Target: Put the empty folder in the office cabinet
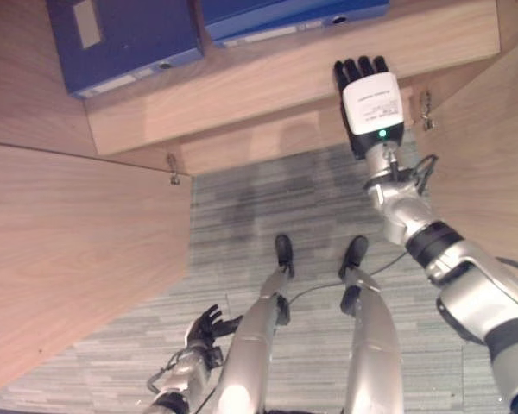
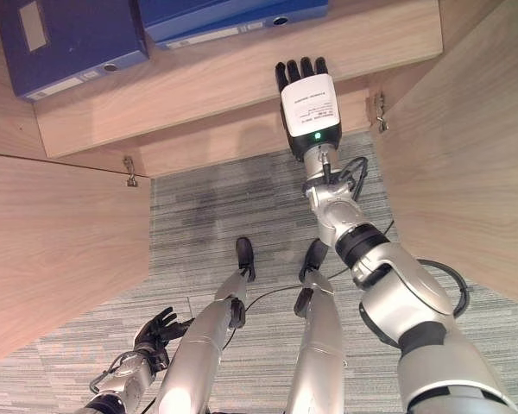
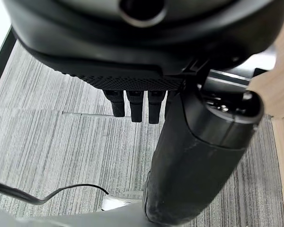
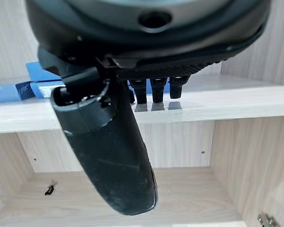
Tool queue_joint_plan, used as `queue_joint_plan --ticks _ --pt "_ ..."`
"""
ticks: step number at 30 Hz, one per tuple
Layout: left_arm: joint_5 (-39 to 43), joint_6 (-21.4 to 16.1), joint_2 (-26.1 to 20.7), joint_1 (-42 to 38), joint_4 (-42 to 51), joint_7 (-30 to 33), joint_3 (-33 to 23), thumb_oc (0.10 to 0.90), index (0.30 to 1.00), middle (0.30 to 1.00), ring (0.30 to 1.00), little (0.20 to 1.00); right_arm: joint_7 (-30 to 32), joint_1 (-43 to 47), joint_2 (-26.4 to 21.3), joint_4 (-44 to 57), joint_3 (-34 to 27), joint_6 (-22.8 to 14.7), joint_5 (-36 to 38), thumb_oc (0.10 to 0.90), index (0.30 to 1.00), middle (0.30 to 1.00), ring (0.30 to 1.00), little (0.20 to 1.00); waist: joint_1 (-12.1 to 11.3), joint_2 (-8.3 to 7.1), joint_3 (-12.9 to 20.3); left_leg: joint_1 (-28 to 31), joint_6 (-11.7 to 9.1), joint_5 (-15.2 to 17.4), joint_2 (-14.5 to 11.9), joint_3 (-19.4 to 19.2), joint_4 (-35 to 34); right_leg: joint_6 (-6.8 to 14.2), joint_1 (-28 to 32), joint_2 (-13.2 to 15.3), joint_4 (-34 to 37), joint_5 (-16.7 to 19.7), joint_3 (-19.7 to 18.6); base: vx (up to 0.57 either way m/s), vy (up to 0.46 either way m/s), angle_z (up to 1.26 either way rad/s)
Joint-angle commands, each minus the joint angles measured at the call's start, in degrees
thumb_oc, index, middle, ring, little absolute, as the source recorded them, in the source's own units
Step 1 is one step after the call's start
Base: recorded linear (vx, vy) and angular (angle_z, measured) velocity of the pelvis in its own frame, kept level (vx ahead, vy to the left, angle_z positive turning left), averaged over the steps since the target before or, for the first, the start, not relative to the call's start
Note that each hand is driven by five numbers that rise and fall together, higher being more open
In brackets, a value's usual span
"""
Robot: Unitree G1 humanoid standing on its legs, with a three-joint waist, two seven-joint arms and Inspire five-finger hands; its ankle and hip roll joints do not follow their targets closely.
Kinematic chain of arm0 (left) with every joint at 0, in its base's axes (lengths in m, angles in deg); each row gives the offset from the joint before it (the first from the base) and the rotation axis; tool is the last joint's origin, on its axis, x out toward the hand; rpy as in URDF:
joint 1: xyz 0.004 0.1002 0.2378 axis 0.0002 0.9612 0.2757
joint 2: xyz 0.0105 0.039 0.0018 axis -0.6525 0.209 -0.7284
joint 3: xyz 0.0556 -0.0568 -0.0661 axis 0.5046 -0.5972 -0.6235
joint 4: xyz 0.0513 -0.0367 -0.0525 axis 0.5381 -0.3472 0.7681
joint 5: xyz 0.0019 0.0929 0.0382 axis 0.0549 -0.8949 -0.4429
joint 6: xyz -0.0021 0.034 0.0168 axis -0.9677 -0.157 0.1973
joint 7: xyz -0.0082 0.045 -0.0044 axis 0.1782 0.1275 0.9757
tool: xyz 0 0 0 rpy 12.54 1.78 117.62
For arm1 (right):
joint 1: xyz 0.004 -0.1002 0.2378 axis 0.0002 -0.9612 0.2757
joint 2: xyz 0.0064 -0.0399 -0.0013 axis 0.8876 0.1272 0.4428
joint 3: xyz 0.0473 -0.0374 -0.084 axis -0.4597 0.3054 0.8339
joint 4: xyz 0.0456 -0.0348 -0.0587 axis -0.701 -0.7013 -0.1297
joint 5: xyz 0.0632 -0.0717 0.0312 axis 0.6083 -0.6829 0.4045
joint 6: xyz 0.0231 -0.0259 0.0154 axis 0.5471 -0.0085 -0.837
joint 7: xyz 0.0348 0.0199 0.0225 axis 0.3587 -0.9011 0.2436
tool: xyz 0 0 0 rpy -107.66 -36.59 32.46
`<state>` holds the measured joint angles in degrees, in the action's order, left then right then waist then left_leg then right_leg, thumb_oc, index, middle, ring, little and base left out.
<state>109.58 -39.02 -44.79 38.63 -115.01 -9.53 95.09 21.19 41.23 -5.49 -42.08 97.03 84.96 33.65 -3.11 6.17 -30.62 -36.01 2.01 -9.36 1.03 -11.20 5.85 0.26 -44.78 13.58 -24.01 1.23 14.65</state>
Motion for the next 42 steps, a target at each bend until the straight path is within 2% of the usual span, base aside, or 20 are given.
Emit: queue_joint_plan --ticks 1,3,5,11,20,23,25,27,30,32,33,37,38,39,42 --pt "0.76 1.13 -3.3 3.79 -5.72 0.08 1.15 0.8 0.9 0.9 0.9 0.9 -8.12 10.0 3.14 -6.47 4.71 -4.87 9.52 0.8 0.9 0.9 0.9 0.9 -2.48 -0.65 0.82 -1.64 -2.43 9.18 -0.11 0.13 4.67 3.51 0.88 -1.92 -2.0 -5.09 -2.31 -0.01 -0.014 -0.04" --pt "-0.55 1.48 -3.84 3.15 -6.1 -0.91 2.05 0.8 0.9 0.9 0.9 0.9 -11.01 12.48 5.91 -12.37 5.64 -7.56 16.14 0.8 0.9 0.9 0.9 0.9 -2.67 -0.64 0.82 -1.57 -2.54 9.0 -0.24 0.14 4.68 3.36 1.14 -1.97 -1.83 -5.04 -2.07 -0.01 -0.014 -0.05" --pt "-1.57 1.34 -4.26 3.31 -6.28 -1.28 2.57 0.8 0.9 0.9 0.9 0.9 -11.41 13.98 6.44 -15.41 6.23 -8.74 18.89 0.8 0.9 0.9 0.9 0.9 -2.99 -0.45 0.83 -1.43 -2.57 8.94 -0.18 0.17 4.7 3.35 1.3 -2.01 -1.83 -4.99 -2.02 0.0 0.0 0.0" --pt "-3.78 1.56 -5.49 5.03 -6.63 -2.31 3.41 0.8 0.9 0.9 0.9 0.9 -11.93 17.42 6.53 -22.21 4.86 -9.76 26.78 0.8 0.9 0.9 0.9 0.9 -4.84 0.96 0.85 -1.0 -2.47 8.48 0.09 0.29 4.58 3.4 1.57 -1.88 -2.23 -5.01 -1.62 0.0 0.0 0.0" --pt "-4.7 2.0 -6.19 5.55 -6.07 -3.08 4.43 0.8 0.9 0.9 0.9 0.9 -13.42 20.07 5.48 -27.42 5.39 -8.4 29.26 0.8 0.9 0.9 0.9 0.9 -6.83 2.26 0.86 -0.86 -2.36 7.95 0.54 0.53 4.15 3.5 1.51 -1.61 -2.75 -5.2 -1.01 0.0 0.003 0.03" --pt "-4.8 2.68 -6.92 5.6 -6.19 -4.05 3.95 0.8 0.9 0.9 0.9 0.9 -18.29 20.43 4.94 -26.44 7.76 -8.49 29.63 0.8 0.9 0.9 0.9 0.9 -7.01 2.23 0.86 -0.78 -2.46 7.73 0.52 0.54 3.96 3.48 1.46 -1.56 -2.89 -5.25 -0.93 0.02 0.02 0.06" --pt "-4.93 2.86 -7.14 5.57 -6.3 -4.16 3.73 0.8 0.9 0.9 0.9 0.9 -19.74 20.54 5.09 -25.8 8.79 -8.65 29.29 0.8 0.9 0.9 0.9 0.9 -6.87 2.06 0.86 -0.75 -2.48 7.71 0.48 0.58 3.91 3.46 1.46 -1.52 -2.91 -5.31 -0.85 0.01 0.009 0.04" --pt "-5.59 3.11 -7.75 5.31 -6.91 -4.46 2.93 0.8 0.9 0.9 0.9 0.9 -23.08 21.07 6.3 -22.3 12.21 -9.18 26.93 0.8 0.9 0.9 0.9 0.9 -6.28 1.17 0.87 -0.47 -2.66 7.8 0.33 0.52 3.87 3.34 1.55 -1.61 -2.88 -5.44 -0.94 0.02 0.01 0.01" --pt "-5.98 3.23 -7.6 4.56 -8.01 -4.38 2.71 0.8 0.9 0.9 0.9 0.9 -24.9 22.07 7.93 -19.19 15.77 -9.56 22.61 0.8 0.9 0.9 0.9 0.9 -5.6 0.01 0.99 -0.21 -2.76 8.11 0.29 0.47 3.86 3.31 1.69 -1.75 -2.62 -5.47 -1.21 0.01 0.008 -0.01" --pt "-6.09 3.21 -7.58 4.42 -8.26 -4.3 2.67 0.8 0.9 0.9 0.9 0.9 -25.26 22.55 8.55 -18.31 16.83 -9.37 20.88 0.8 0.9 0.9 0.9 0.9 -5.38 -0.24 1.03 -0.23 -2.78 8.23 0.26 0.43 3.97 3.3 1.64 -1.75 -2.65 -5.52 -1.29 0.01 0.014 -0.05" --pt "-6.07 3.11 -7.69 3.81 -8.65 -4.1 2.52 0.8 0.9 0.9 0.9 0.9 -25.78 24.11 9.83 -17.5 19.08 -9.04 16.93 0.8 0.9 0.9 0.9 0.9 -5.09 -0.76 1.16 -0.28 -2.82 8.45 0.21 0.44 4.04 3.31 1.66 -1.79 -2.43 -5.49 -1.43 0.01 0.015 -0.08" --pt "-6.08 3.08 -8.22 2.94 -8.65 -3.73 2.52 0.8 0.9 0.9 0.9 0.9 -26.6 26.52 12.08 -17.38 21.86 -7.31 8.8 0.8 0.9 0.9 0.9 0.9 -4.76 -1.23 1.37 -0.22 -2.88 8.72 0.13 0.4 4.05 3.3 1.73 -1.86 -2.15 -5.69 -1.69 0.0 0.007 -0.03" --pt "-6.08 3.09 -8.21 2.94 -8.65 -3.73 2.5 0.8 0.9 0.9 0.9 0.9 -26.62 26.53 12.11 -17.38 21.85 -7.29 8.75 0.8 0.9 0.9 0.9 0.9 -4.74 -1.24 1.35 -0.22 -2.88 8.73 0.13 0.4 4.06 3.3 1.73 -1.86 -2.15 -5.69 -1.69 0.0 0.0 0.0" --pt "-6.14 3.12 -8.59 2.72 -8.46 -3.67 2.67 0.8 0.9 0.9 0.9 0.9 -26.89 27.37 12.65 -18.78 23.04 -6.2 5.01 0.8 0.9 0.9 0.9 0.9 -4.86 -1.11 1.43 -0.25 -2.89 8.66 0.12 0.41 3.98 3.32 1.79 -1.94 -2.09 -5.74 -1.72 0.0 0.0 0.0" --pt "-6.35 3.19 -8.94 2.82 -8.56 -3.72 2.48 0.8 0.9 0.9 0.9 0.9 -26.92 27.55 12.91 -20.64 22.74 -5.37 3.78 0.8 0.9 0.9 0.9 0.9 -5.06 -0.91 1.59 -0.17 -2.85 8.51 0.18 0.59 3.72 3.35 1.86 -2.02 -2.01 -5.74 -1.68 0.0 0.0 0.0"
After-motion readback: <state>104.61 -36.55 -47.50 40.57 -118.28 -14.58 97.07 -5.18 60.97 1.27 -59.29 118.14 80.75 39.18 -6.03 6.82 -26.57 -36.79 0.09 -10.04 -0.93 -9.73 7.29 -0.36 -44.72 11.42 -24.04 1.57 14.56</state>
